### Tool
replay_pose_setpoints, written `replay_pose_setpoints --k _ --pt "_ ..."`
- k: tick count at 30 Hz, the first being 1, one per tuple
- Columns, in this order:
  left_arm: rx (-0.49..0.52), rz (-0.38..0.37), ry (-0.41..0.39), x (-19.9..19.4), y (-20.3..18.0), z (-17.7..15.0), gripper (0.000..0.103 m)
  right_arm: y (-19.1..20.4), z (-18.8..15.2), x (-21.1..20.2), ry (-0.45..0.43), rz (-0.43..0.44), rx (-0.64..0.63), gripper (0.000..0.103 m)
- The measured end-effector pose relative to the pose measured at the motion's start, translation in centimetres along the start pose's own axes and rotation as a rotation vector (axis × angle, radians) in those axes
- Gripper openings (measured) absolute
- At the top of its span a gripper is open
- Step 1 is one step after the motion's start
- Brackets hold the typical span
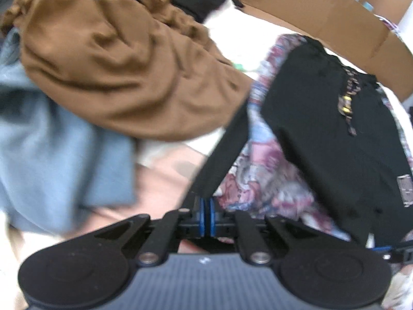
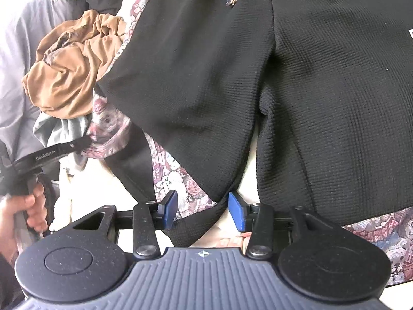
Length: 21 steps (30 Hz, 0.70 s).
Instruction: Fold clothes
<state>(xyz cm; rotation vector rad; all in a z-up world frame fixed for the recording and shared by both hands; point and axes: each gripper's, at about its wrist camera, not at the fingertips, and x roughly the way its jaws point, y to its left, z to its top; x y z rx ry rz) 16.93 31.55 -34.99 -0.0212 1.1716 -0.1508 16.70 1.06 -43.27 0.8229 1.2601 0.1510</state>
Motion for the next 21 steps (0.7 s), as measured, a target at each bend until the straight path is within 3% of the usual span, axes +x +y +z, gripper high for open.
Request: replay_pose_setpoints --k 7,16,21 --pt "0.045 0.067 -0.014 0.4 3.3 2.5 0.005 -0.6 -0.1 -0.6 -0.007 0.019 0.035 0.047" --pt "0.065 0.099 0.051 1.6 4.7 2.0 0.005 -1.7 0.2 -0.2 -0.017 0.033 0.098 0.046" --pt "0.092 0.11 0.07 1.5 3.9 0.9 0.005 -1.7 0.3 1.4 0.024 0.06 0.139 0.046"
